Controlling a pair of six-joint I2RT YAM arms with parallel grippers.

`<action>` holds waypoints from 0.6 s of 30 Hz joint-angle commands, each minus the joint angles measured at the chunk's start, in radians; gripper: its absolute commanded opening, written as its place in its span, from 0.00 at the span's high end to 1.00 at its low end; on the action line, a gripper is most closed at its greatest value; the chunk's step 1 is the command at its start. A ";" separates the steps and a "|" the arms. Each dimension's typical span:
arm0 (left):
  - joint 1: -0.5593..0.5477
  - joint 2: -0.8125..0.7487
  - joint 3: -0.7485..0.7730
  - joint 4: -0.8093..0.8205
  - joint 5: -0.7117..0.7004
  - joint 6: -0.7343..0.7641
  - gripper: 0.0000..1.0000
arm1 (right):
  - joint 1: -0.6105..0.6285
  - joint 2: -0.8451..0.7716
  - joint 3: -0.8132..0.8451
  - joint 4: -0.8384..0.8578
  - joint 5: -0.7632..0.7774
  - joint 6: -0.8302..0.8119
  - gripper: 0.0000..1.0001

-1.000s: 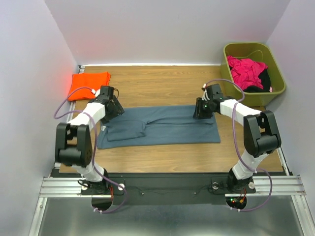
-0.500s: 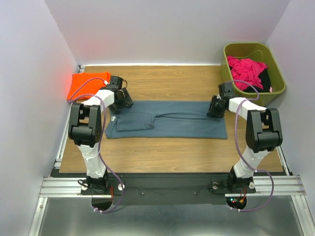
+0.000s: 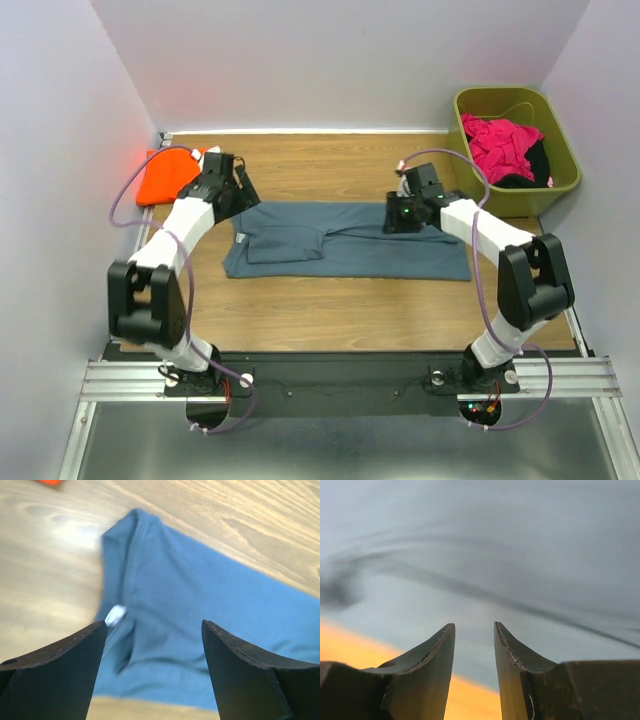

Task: Fold and stack the t-shirts
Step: Fold the tshirt

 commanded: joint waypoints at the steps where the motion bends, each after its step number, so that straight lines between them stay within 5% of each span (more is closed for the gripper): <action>1: 0.003 -0.159 -0.140 -0.026 -0.044 0.063 0.15 | 0.088 -0.089 0.049 0.055 -0.213 -0.028 0.57; 8: 0.003 -0.244 -0.405 0.094 0.085 0.092 0.26 | 0.226 0.006 0.091 0.168 -0.431 -0.010 0.57; 18: 0.001 -0.201 -0.439 0.172 0.120 0.117 0.34 | 0.328 0.166 0.141 0.262 -0.465 0.036 0.57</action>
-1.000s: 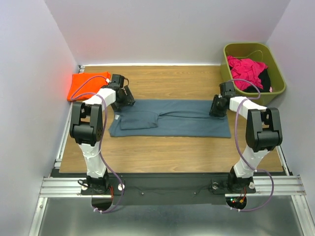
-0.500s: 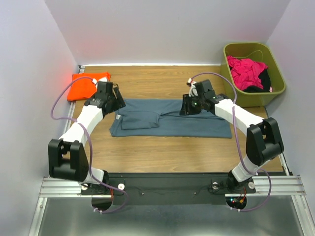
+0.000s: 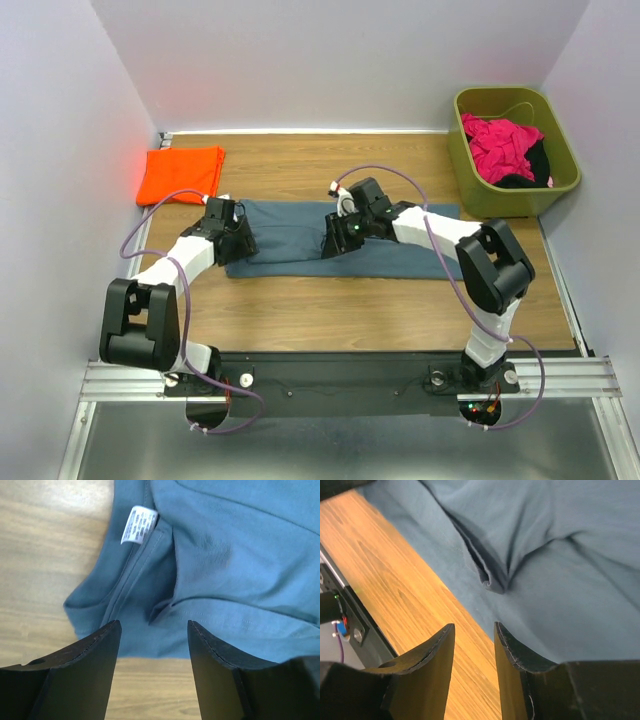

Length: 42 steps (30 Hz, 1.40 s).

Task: Fold and stack the t-shirts
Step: Fold the tshirt

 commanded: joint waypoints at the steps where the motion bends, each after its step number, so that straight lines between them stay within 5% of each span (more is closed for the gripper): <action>1: -0.001 0.033 0.010 0.056 0.004 0.037 0.34 | 0.016 0.026 0.057 0.084 -0.042 0.017 0.57; 20: -0.022 0.068 0.011 0.063 0.023 0.047 0.55 | 0.027 0.101 0.039 0.142 -0.037 0.055 0.57; 28: -0.030 0.057 0.017 0.041 0.023 0.040 0.71 | 0.028 0.107 0.028 0.153 -0.020 0.069 0.57; 32: -0.034 0.031 0.034 0.009 0.024 0.029 0.87 | 0.030 0.112 0.021 0.156 -0.008 0.072 0.57; 42: -0.038 -0.015 0.071 -0.109 0.075 -0.032 0.91 | 0.028 0.079 0.007 0.154 0.040 0.067 0.57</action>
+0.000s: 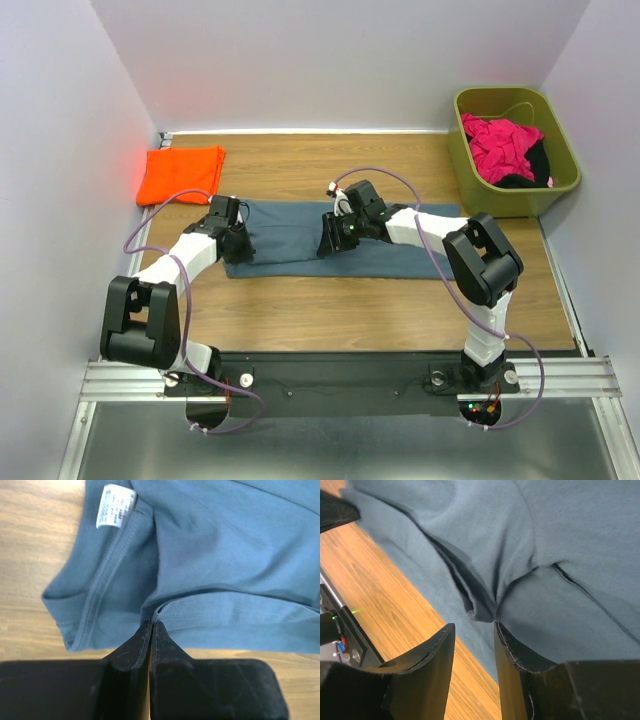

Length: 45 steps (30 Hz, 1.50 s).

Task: Fold and stack the t-shirts
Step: Fold the tshirt

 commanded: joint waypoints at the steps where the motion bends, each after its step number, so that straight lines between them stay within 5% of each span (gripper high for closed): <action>1: -0.008 -0.049 0.042 -0.080 0.042 -0.036 0.91 | 0.007 -0.019 -0.003 0.045 0.030 -0.004 0.57; 33: -0.010 -0.063 0.028 -0.157 0.050 -0.065 0.94 | 0.015 0.045 0.097 0.033 -0.088 -0.106 0.58; 41: -0.010 -0.059 0.025 -0.152 0.035 -0.062 0.94 | 0.015 0.060 0.092 0.029 -0.085 -0.116 0.69; 45: -0.010 -0.057 0.025 -0.152 0.032 -0.059 0.94 | 0.015 0.048 0.081 0.016 -0.075 -0.131 0.85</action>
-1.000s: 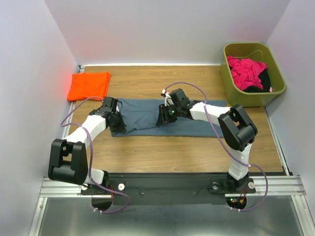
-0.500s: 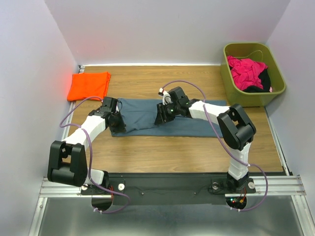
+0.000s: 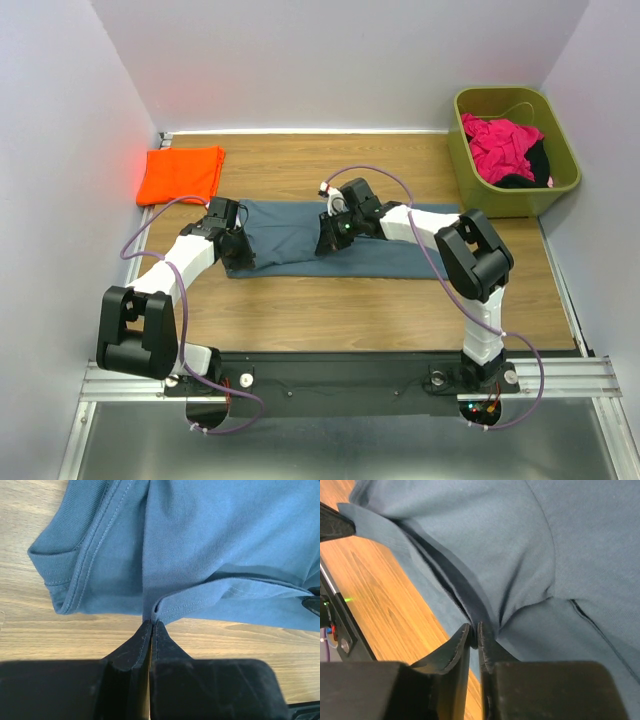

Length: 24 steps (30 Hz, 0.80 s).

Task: Fold and stack the t-shirts
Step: Fold the tshirt

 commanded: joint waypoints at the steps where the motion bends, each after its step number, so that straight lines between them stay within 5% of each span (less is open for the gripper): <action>1: -0.004 0.007 0.012 -0.014 -0.022 0.016 0.94 | 0.013 -0.025 0.014 0.006 0.001 -0.038 0.88; 6: -0.005 0.008 0.006 -0.025 -0.042 0.029 0.94 | 0.013 -0.071 0.031 -0.047 0.038 -0.075 0.99; 24: -0.005 0.037 -0.043 -0.007 -0.003 0.050 0.93 | 0.013 -0.103 0.065 -0.233 0.098 -0.133 0.99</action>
